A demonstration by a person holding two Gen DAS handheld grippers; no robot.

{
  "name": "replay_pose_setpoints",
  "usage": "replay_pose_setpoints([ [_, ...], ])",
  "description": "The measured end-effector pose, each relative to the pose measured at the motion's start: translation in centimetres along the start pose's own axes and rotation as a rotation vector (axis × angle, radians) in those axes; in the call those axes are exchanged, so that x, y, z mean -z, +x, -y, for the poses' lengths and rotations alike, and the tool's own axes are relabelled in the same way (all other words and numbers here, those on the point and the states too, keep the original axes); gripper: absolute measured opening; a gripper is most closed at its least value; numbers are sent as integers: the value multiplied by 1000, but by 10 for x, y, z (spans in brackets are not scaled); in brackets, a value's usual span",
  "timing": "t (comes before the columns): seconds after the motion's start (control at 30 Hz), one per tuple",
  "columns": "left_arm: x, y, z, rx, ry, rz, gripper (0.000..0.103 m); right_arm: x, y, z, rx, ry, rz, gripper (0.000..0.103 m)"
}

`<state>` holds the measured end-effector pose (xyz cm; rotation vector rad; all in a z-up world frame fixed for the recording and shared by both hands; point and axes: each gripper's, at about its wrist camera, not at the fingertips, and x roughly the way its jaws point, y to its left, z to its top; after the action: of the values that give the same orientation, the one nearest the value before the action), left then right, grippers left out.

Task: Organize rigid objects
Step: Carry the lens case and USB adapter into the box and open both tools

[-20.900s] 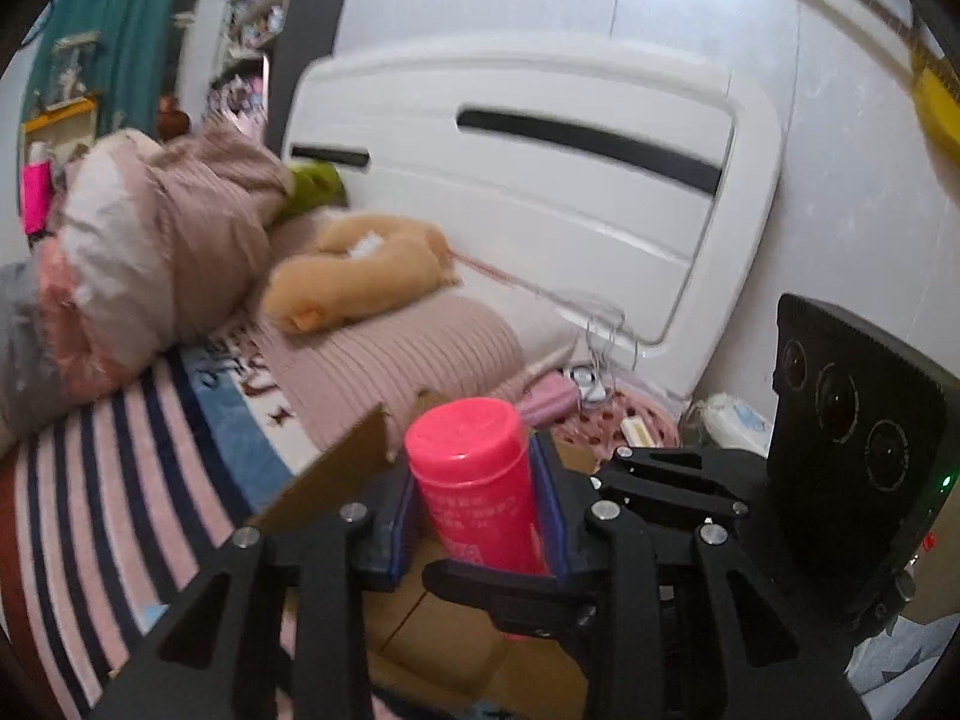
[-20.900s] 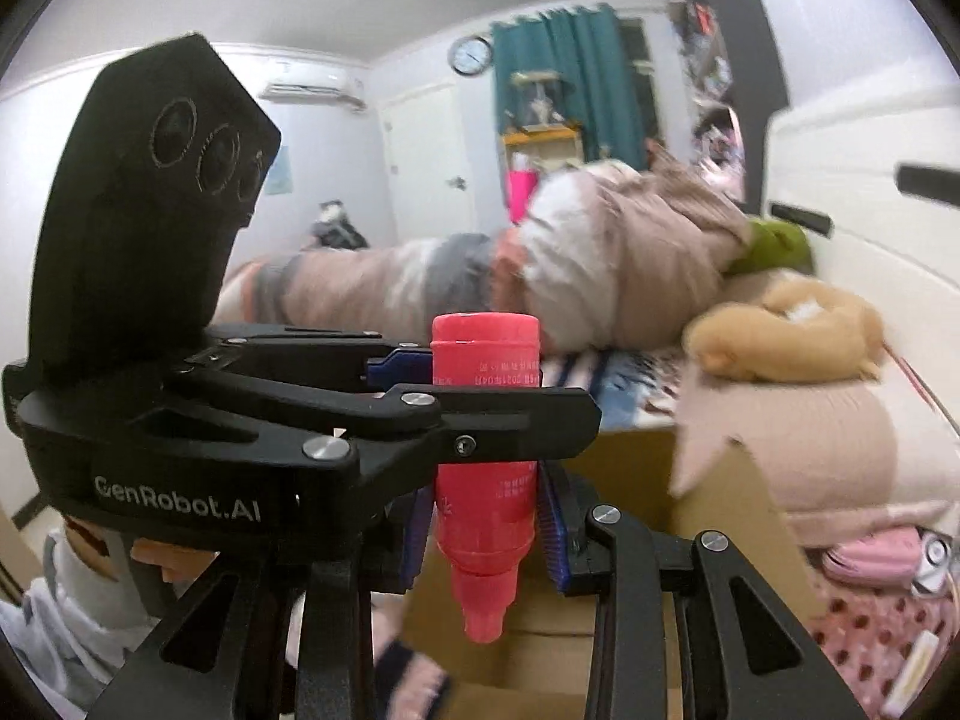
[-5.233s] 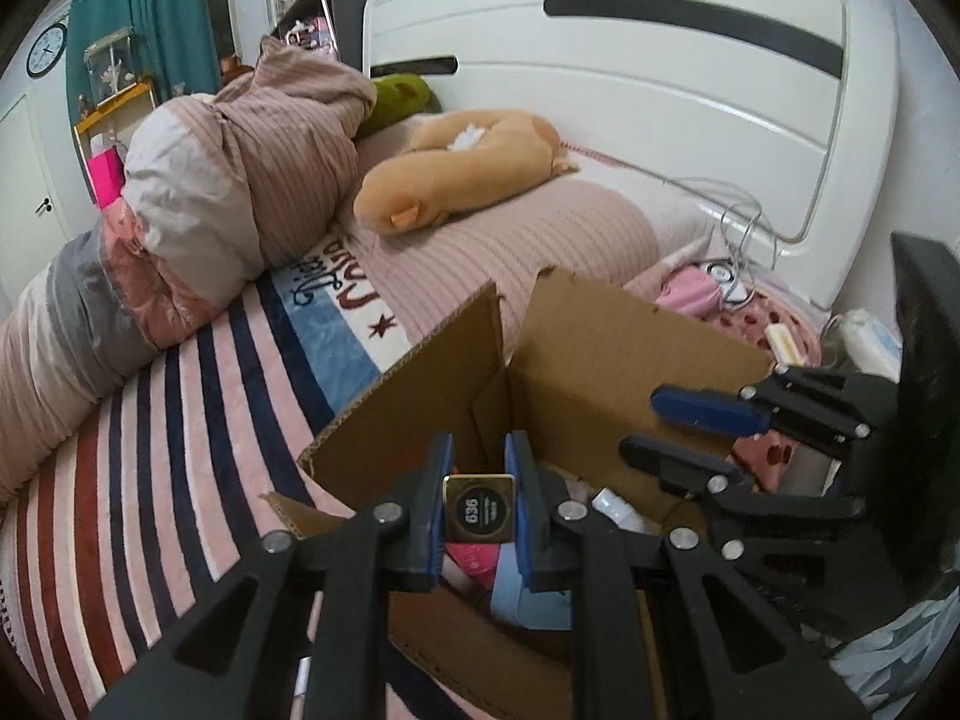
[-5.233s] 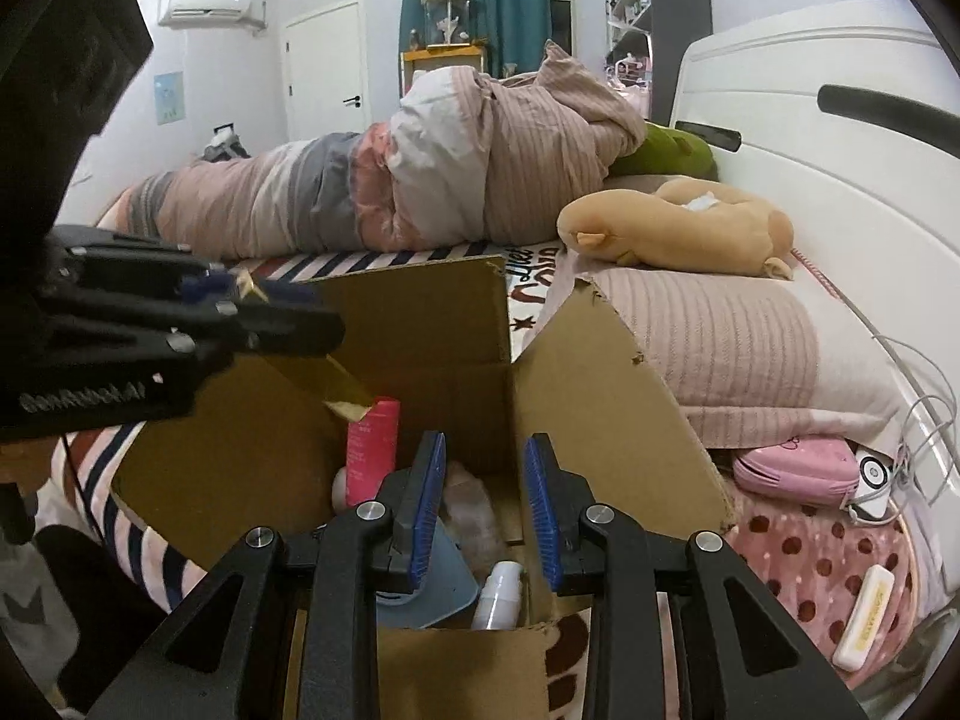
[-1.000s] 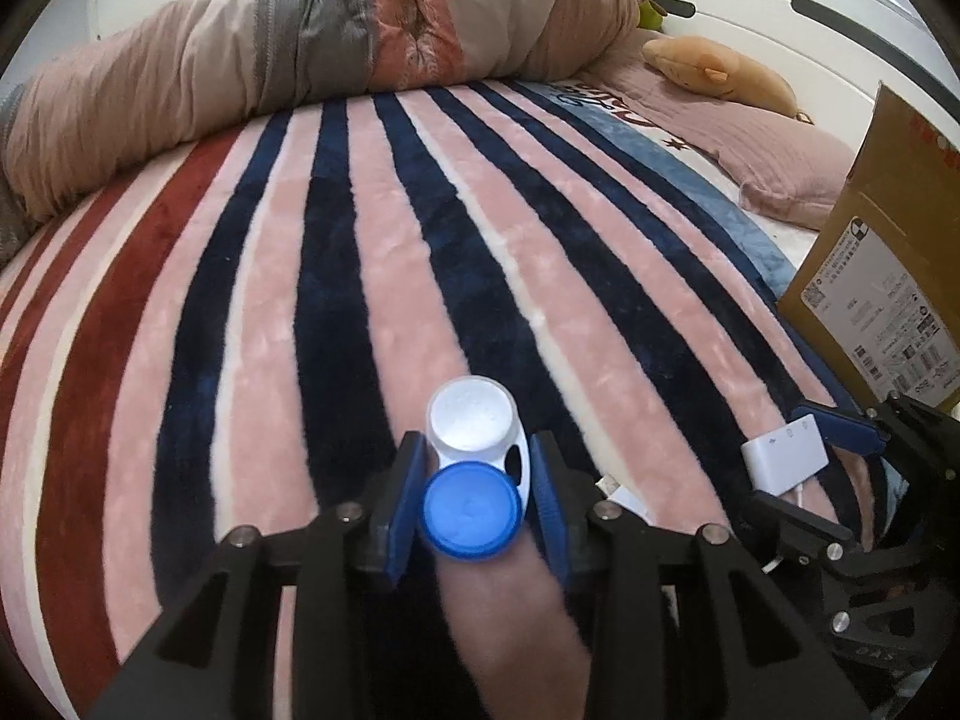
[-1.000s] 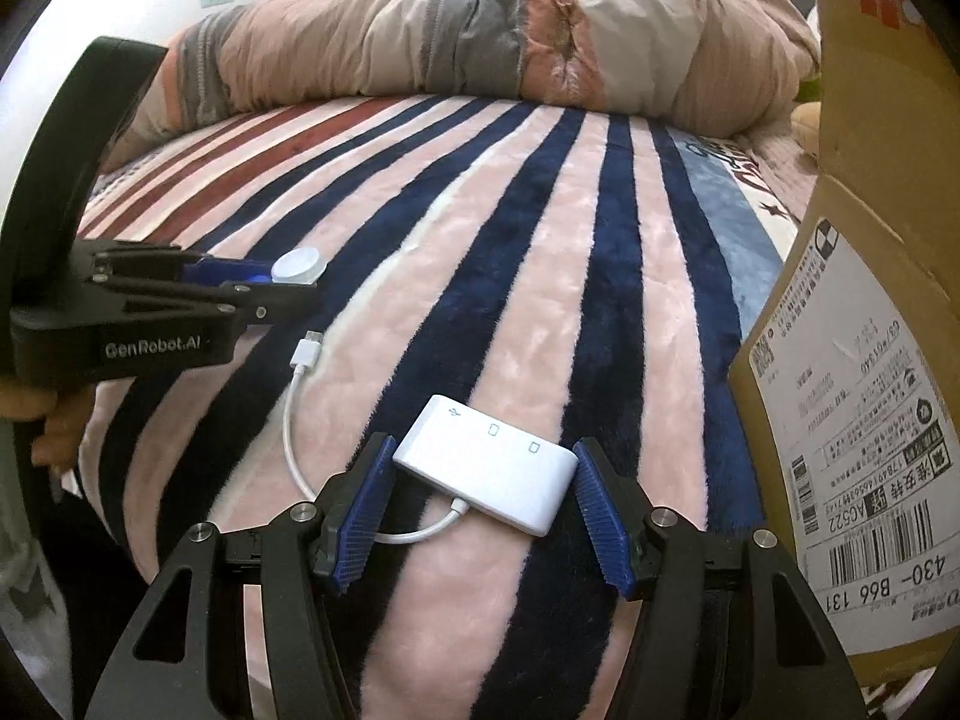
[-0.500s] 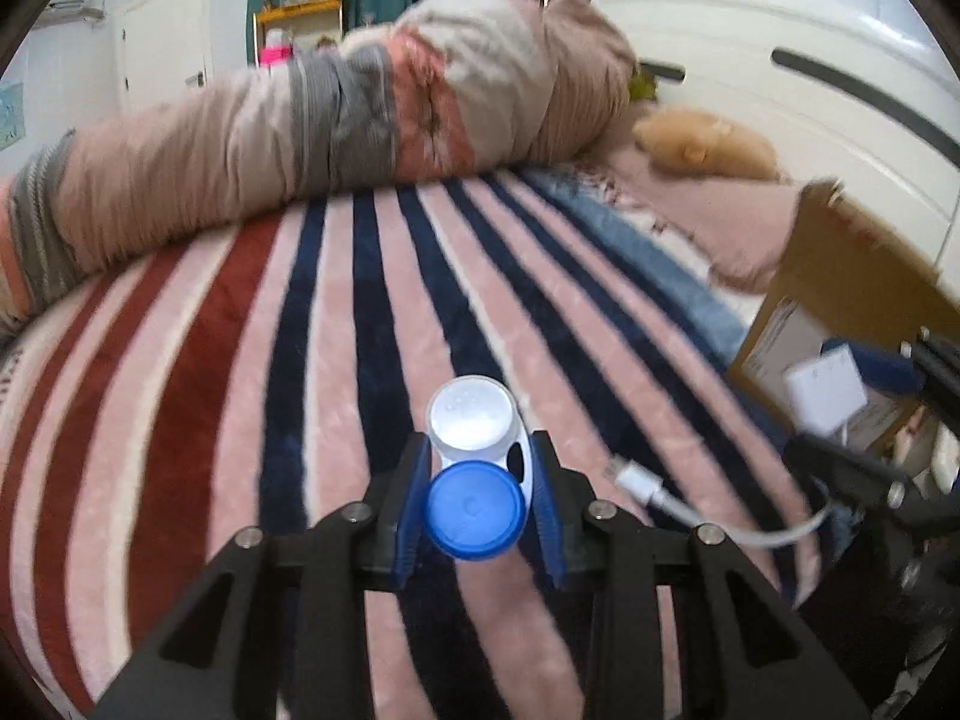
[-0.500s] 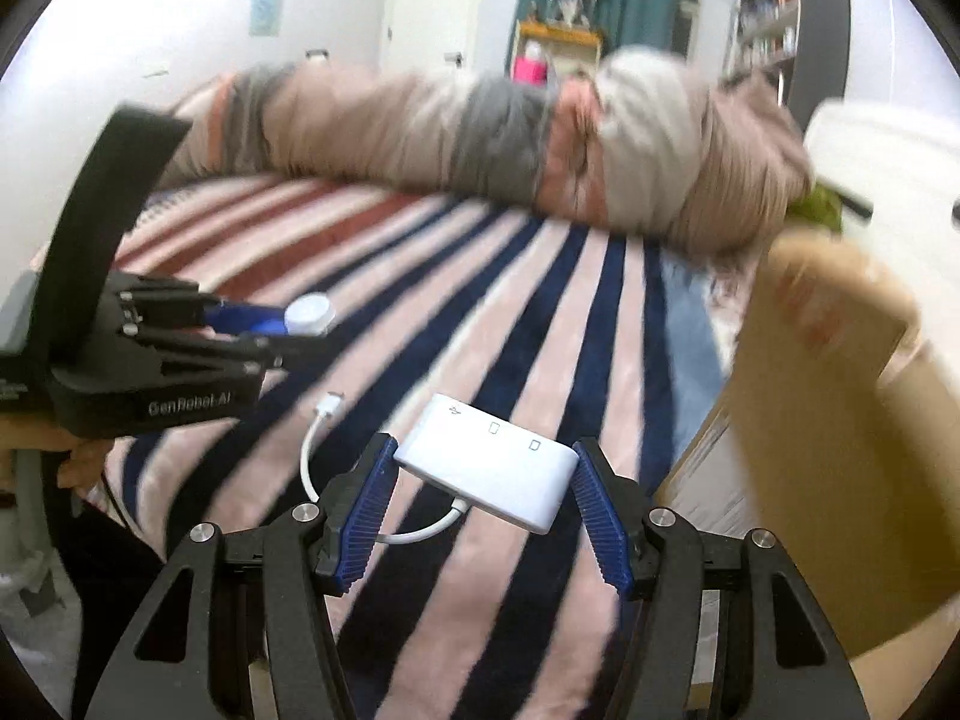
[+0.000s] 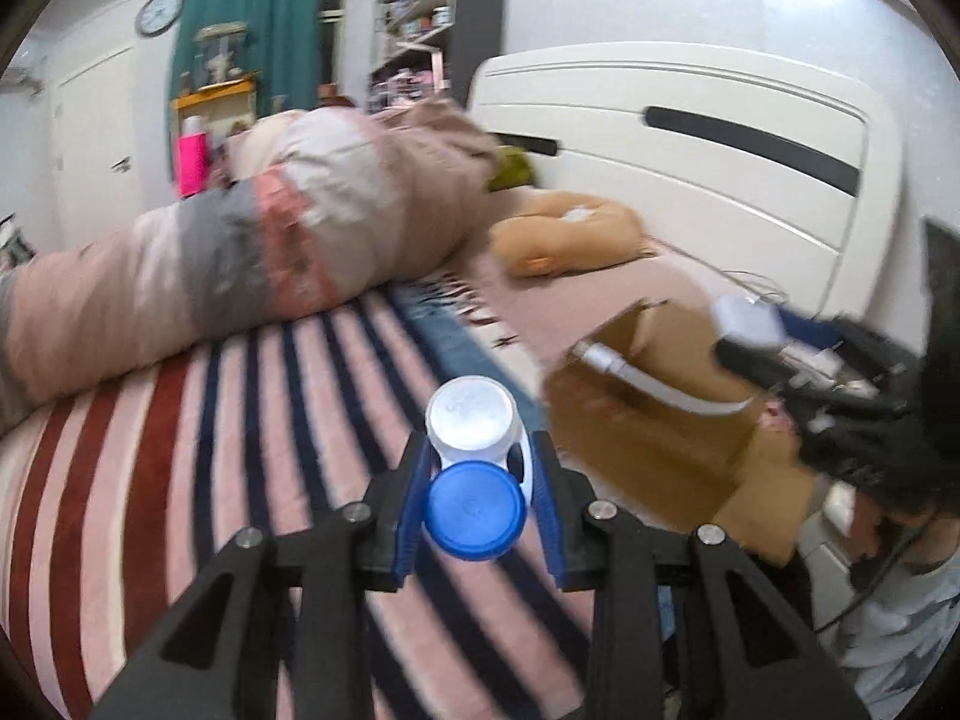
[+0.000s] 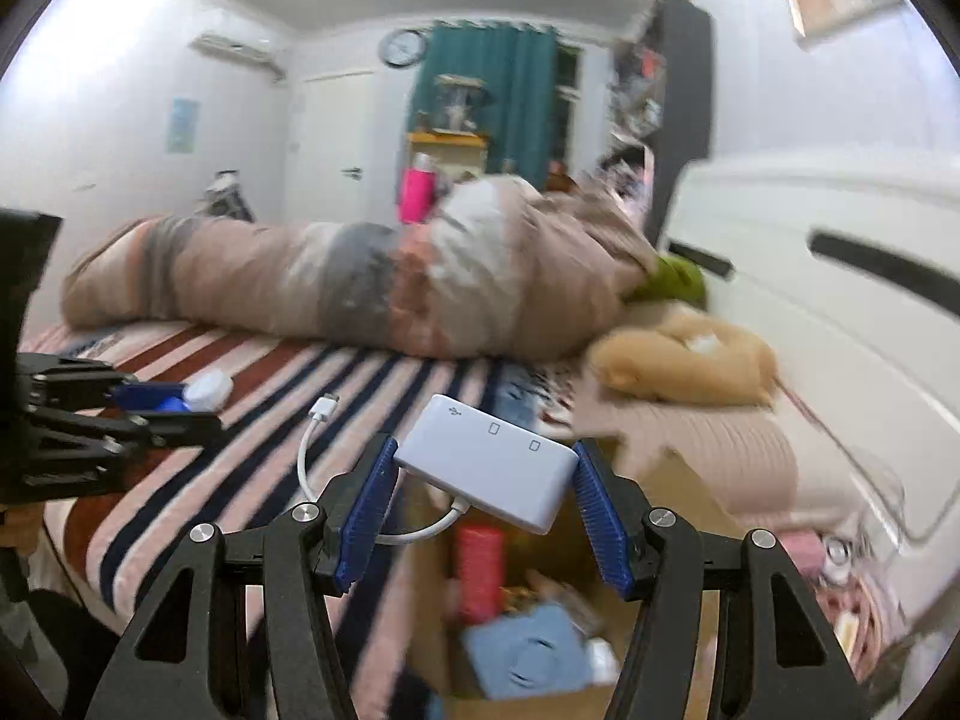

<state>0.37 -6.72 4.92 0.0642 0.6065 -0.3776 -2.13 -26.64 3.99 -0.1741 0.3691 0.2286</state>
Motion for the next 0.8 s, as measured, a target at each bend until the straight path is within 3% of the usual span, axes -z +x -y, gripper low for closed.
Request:
replay_pose_setpoints([
  [0.17, -30, 30, 57, 85, 58, -22, 30, 23, 26, 44, 21, 8, -131, 56],
  [0.37, -47, 69, 103, 119, 90, -80, 30, 42, 54, 67, 10, -24, -233, 57],
  [0.53, -48, 98, 119, 127, 115, -135, 30, 52, 55, 83, -39, 18, -230, 65],
  [0.8, -52, 136, 131, 99, 136, -224, 30, 53, 57, 93, -77, 39, -213, 65],
])
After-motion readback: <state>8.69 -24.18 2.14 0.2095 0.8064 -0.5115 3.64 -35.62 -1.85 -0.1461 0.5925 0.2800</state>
